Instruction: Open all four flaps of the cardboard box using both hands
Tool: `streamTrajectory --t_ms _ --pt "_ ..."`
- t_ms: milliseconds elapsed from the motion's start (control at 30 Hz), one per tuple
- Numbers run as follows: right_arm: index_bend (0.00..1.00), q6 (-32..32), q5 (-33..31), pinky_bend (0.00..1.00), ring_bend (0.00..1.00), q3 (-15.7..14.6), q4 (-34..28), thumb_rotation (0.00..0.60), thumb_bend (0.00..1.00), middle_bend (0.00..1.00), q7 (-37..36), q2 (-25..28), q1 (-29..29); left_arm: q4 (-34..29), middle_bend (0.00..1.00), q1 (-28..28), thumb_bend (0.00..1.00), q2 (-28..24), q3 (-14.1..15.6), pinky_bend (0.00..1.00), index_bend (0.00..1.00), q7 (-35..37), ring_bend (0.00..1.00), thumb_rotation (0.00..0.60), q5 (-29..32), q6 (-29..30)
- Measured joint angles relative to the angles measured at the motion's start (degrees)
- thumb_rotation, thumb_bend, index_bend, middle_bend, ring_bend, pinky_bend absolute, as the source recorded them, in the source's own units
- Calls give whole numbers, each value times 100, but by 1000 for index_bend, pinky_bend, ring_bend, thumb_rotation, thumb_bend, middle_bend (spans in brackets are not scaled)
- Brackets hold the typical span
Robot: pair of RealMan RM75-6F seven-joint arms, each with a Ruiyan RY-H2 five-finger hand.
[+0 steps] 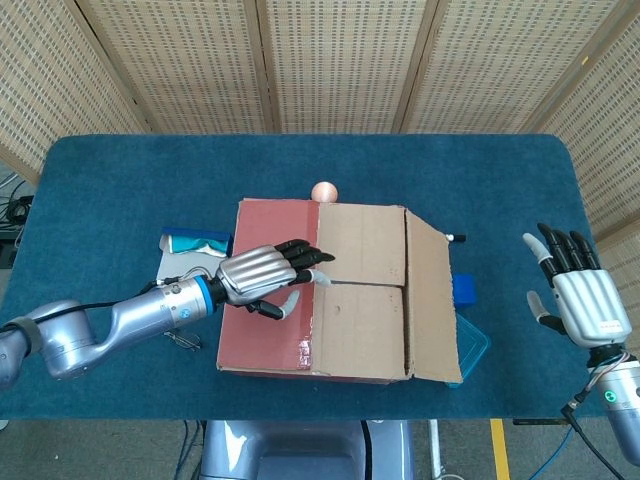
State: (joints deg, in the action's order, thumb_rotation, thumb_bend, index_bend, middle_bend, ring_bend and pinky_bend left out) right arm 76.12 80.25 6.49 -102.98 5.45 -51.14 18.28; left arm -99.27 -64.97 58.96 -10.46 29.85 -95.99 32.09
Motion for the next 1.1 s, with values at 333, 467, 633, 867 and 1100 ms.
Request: streamTrajectory --t_ms 333,467,633,867,1100 --pt "28 48 18 0 0 30 35 600 486 0 -104 16 -97 196 50 -404 769 372 -31 0 260 -380 0 157 426 -408" --pt "28 69 24 0 0 40 53 600 483 0 -149 17 -139 254 66 -559 767 517 -39 0 271 -660 0 157 659 -611" --pt "28 109 26 0 0 55 75 600 485 0 -196 19 -195 262 98 -697 765 615 -25 0 285 -1050 0 156 924 -798" --pt "28 126 11 0 0 90 106 600 486 0 -240 17 -234 226 213 -751 760 640 2 0 375 -1528 50 156 1249 -824" --pt "28 113 -2 0 0 131 142 600 483 0 -245 -24 -235 158 255 -724 757 572 42 0 412 -1837 81 155 1494 -760"
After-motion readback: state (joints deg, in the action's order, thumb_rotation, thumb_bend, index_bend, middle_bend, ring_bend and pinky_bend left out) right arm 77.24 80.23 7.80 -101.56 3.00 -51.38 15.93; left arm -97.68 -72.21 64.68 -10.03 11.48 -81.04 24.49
